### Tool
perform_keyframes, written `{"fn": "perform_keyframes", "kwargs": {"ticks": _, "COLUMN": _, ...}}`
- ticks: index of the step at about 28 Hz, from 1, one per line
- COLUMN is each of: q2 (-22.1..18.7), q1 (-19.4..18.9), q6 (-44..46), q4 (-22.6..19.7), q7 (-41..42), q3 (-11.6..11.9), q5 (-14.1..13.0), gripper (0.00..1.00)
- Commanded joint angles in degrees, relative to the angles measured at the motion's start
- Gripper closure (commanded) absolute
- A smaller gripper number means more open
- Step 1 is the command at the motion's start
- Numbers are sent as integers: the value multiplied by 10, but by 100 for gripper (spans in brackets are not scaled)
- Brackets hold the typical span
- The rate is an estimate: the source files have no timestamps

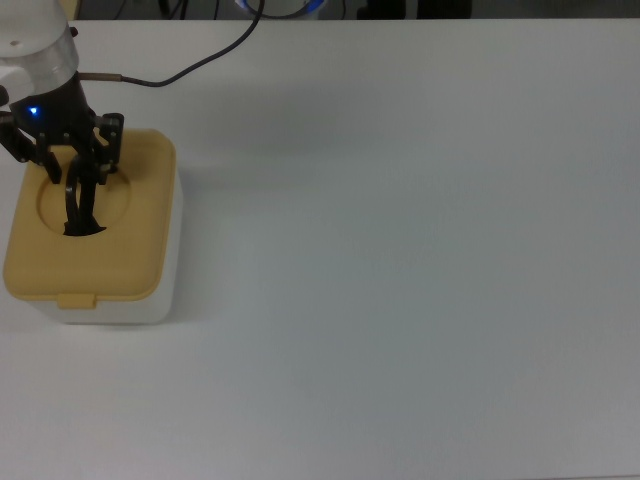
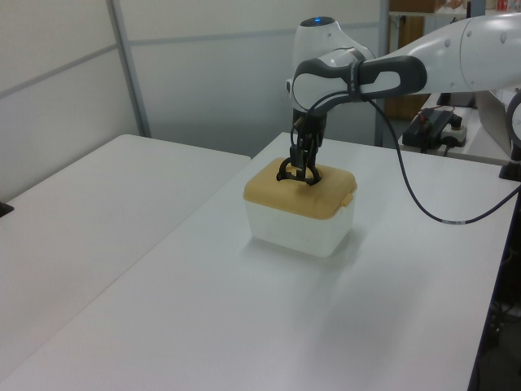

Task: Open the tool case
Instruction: 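Close the gripper on the black lid handle, then lift the tan lid off the white case by its handle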

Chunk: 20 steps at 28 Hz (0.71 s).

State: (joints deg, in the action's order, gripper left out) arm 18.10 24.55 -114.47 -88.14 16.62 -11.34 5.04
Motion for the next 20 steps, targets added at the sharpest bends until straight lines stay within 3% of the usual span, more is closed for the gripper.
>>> {"fn": "perform_keyframes", "kwargs": {"ticks": 1, "q2": -6, "q1": -1, "q6": -7, "q4": -9, "q7": 4, "q3": 0, "q5": -9, "gripper": 97}}
{"fn": "perform_keyframes", "kwargs": {"ticks": 13, "q2": -8, "q1": -1, "q6": -7, "q4": -4, "q7": 4, "q3": 0, "q5": -9, "gripper": 100}}
{"fn": "perform_keyframes", "kwargs": {"ticks": 20, "q2": -10, "q1": 1, "q6": -4, "q4": 20, "q7": 7, "q3": -1, "q5": -10, "gripper": 100}}
